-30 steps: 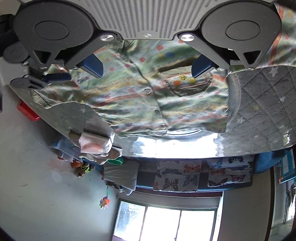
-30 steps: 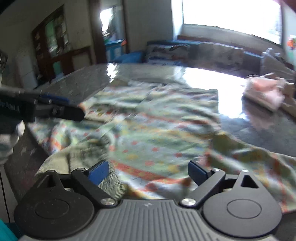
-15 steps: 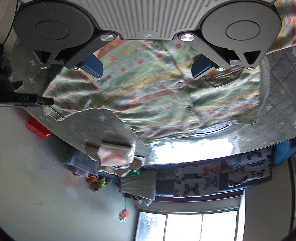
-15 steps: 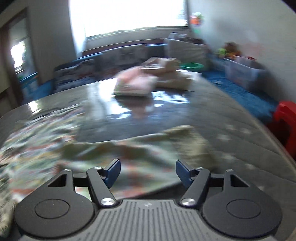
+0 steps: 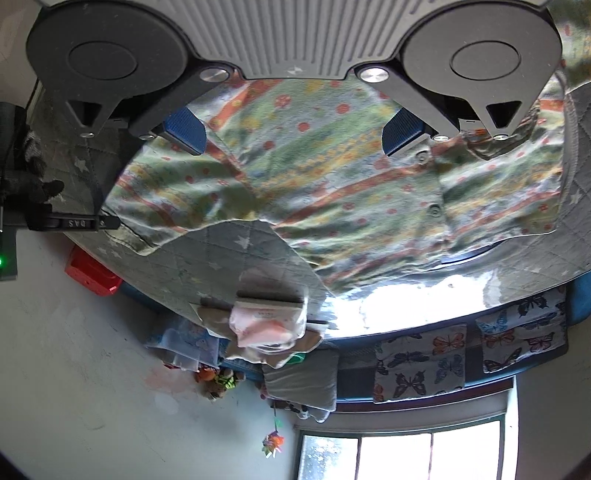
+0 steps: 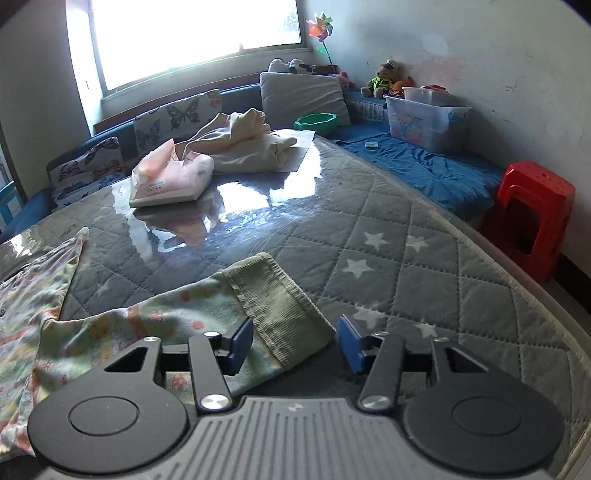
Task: Fold clothes
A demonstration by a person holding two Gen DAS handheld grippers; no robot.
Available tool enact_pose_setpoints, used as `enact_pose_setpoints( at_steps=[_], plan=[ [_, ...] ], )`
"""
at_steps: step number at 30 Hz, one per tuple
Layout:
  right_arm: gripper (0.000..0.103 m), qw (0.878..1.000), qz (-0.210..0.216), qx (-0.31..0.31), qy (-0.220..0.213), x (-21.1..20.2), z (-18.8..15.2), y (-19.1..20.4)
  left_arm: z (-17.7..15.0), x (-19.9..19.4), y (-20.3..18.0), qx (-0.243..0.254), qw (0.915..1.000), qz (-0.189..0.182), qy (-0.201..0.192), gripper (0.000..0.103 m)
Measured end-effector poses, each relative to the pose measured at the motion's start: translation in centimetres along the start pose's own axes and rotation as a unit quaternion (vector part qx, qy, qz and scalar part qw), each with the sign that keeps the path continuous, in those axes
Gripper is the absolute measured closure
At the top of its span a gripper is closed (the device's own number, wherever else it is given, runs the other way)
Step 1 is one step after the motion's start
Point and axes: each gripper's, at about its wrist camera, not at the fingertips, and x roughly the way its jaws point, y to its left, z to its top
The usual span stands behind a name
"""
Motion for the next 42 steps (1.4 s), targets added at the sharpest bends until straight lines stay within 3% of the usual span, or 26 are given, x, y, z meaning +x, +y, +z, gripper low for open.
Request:
enact_pose_setpoints(
  at_steps=[6, 8, 13, 22, 27, 33, 42],
  plan=[
    [0.068, 1.0, 0.0, -0.006, -0.005, 0.1, 0.0, 0.0, 0.1, 0.5, -0.8, 0.006, 1.0, -0.003, 0.007, 0.0],
    [0.079, 1.0, 0.004, -0.005, -0.006, 0.1, 0.0, -0.1, 0.0, 0.7, -0.9, 0.007, 0.9999, -0.003, 0.01, 0.0],
    [0.094, 0.999, 0.031, 0.023, -0.007, -0.1, 0.3, -0.7, -0.1, 0.8, -1.0, 0.009, 0.9998, -0.001, 0.016, 0.0],
    [0.095, 0.988, 0.133, 0.069, -0.029, -3.3, 2.2, -0.4, -0.5, 1.0, 0.0, -0.002, 0.9997, 0.006, 0.023, 0.0],
    [0.095, 0.973, 0.22, 0.061, -0.037, -5.9, 4.4, 2.8, -1.0, 0.5, 0.7, -0.007, 0.9998, 0.006, 0.02, 0.0],
    [0.095, 0.952, 0.302, 0.01, -0.039, -8.3, 5.9, 9.1, -1.6, -0.7, 2.2, -0.021, 0.9996, 0.013, 0.009, 0.0],
    [0.096, 0.918, 0.39, -0.069, -0.013, -9.9, 5.8, 19.7, -3.1, -3.4, 6.3, -0.072, 0.9965, 0.041, -0.008, 0.0]
  ],
)
